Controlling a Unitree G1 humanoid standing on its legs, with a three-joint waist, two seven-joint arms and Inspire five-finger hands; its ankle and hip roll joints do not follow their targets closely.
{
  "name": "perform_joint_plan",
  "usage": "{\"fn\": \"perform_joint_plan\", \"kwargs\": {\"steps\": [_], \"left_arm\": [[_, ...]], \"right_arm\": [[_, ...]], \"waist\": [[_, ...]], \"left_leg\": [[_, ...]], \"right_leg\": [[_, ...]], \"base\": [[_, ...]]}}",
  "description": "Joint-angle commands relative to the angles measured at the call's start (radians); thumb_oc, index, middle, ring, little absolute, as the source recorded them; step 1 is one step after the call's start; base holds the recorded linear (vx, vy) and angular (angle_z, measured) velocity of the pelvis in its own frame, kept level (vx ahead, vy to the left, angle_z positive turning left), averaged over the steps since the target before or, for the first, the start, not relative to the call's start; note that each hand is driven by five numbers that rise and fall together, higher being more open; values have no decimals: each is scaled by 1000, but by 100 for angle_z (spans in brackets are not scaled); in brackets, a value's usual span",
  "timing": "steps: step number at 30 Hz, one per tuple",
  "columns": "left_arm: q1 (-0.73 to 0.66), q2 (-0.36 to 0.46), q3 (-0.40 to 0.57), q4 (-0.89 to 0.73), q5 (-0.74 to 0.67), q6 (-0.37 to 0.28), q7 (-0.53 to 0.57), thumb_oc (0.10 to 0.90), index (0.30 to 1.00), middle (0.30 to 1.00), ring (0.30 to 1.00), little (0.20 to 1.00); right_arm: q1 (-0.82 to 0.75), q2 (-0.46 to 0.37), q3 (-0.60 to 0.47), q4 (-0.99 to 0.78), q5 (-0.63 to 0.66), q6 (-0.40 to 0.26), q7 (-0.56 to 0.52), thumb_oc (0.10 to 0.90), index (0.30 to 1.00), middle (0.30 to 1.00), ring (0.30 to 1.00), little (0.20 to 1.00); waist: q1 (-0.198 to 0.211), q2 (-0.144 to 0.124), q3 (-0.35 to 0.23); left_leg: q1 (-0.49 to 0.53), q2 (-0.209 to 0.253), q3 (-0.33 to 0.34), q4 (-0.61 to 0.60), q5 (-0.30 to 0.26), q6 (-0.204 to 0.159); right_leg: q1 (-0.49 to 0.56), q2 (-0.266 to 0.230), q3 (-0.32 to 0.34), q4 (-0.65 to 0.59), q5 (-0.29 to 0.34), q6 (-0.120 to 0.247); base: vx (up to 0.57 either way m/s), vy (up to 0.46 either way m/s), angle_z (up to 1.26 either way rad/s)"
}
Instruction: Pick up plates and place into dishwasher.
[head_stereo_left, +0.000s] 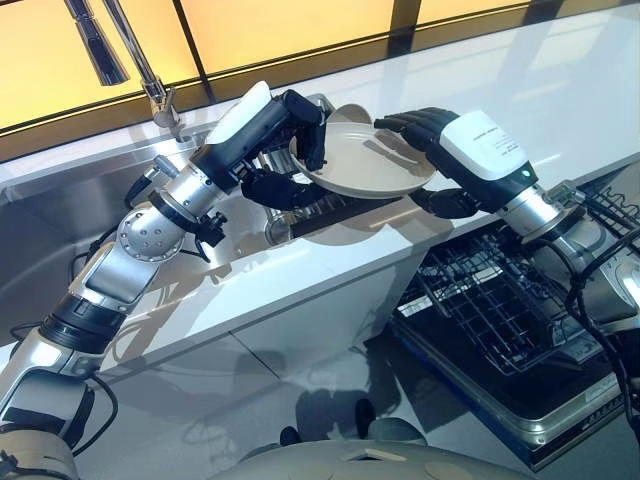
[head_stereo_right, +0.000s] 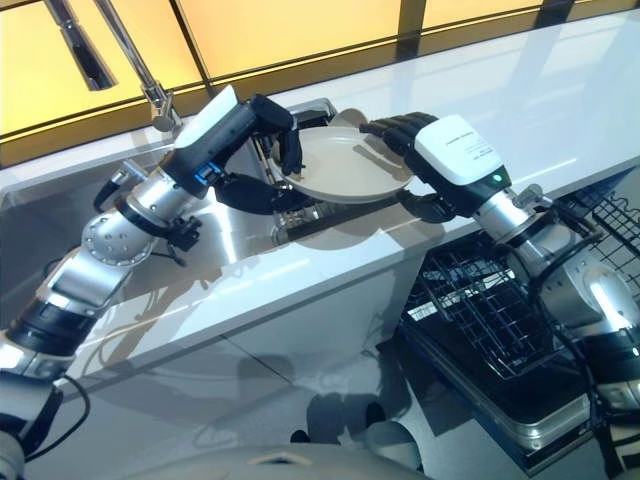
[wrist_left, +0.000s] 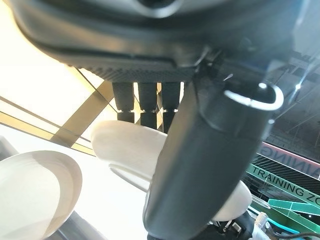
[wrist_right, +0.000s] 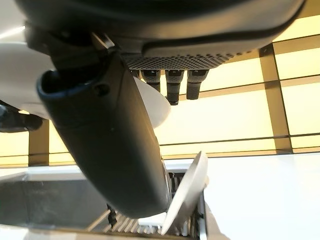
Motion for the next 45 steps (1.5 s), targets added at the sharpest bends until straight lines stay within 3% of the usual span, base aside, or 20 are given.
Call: {"fn": "perform_joint_plan", "kwargs": {"steps": [1,3,4,5,6,7,28,30,31,45], "left_arm": [[-170,-36,-17,11,-106,-49,46,100,300,300,300,200],[-172,-40,-17,21,-107,-53,43,100,300,300,300,200],[-173,-42,-17,25,-108,-55,40,100,300,300,300,200],[-174,-44,-17,26,-107,-56,40,100,300,300,300,200],[-178,-49,-19,32,-108,-55,41,100,300,300,300,200],[-180,-50,-20,34,-107,-54,44,100,300,300,300,200],[-178,-61,-21,34,-98,-51,48,100,300,300,300,200],[-178,-61,-19,33,-96,-50,51,509,651,651,651,609],[-172,-62,-15,32,-97,-54,53,800,900,900,900,900],[-115,-40,21,47,-106,-71,19,800,900,900,900,900]], "right_arm": [[-163,15,-6,-79,100,-30,-84,800,900,900,900,900],[-169,19,-4,-80,112,-33,-78,800,900,900,900,900],[-169,22,-5,-80,114,-35,-76,685,801,801,801,785],[-169,24,-5,-81,114,-36,-75,644,766,766,766,744],[-171,29,-5,-82,113,-38,-72,138,333,333,333,238],[-169,31,-4,-81,115,-43,-71,100,300,300,300,200],[-165,43,-24,-80,121,-44,-96,100,300,300,300,200],[-161,44,-29,-82,118,-44,-103,100,300,300,300,200],[-156,45,-35,-82,112,-44,-111,100,300,300,300,200],[-104,25,-105,-76,90,-50,-192,100,300,300,300,200]], "waist": [[8,-17,-83],[7,-17,-85],[7,-17,-85],[6,-17,-85],[5,-16,-85],[4,-16,-86],[-1,-14,-84],[-2,-14,-83],[-2,-14,-83],[-1,-14,-85]], "left_leg": [[6,-53,-58,7,-83,18],[6,-53,-57,7,-82,18],[6,-53,-56,7,-82,18],[6,-53,-56,7,-83,18],[7,-53,-55,6,-83,18],[7,-53,-54,6,-84,18],[11,-52,-49,6,-84,19],[11,-52,-48,6,-84,19],[12,-52,-49,6,-84,19],[12,-50,-48,7,-84,18]], "right_leg": [[12,28,-30,36,-61,81],[12,28,-28,35,-61,81],[12,28,-28,35,-61,81],[12,28,-28,35,-61,81],[11,28,-27,35,-61,81],[11,28,-26,35,-61,82],[11,28,-21,37,-61,82],[11,28,-20,37,-60,82],[12,28,-20,37,-60,82],[12,29,-20,37,-60,81]], "base": [[0,0,0],[0,0,0],[0,0,0],[0,0,0],[0,0,0],[0,0,0],[0,0,0],[0,0,0],[0,0,0],[0,0,0]]}}
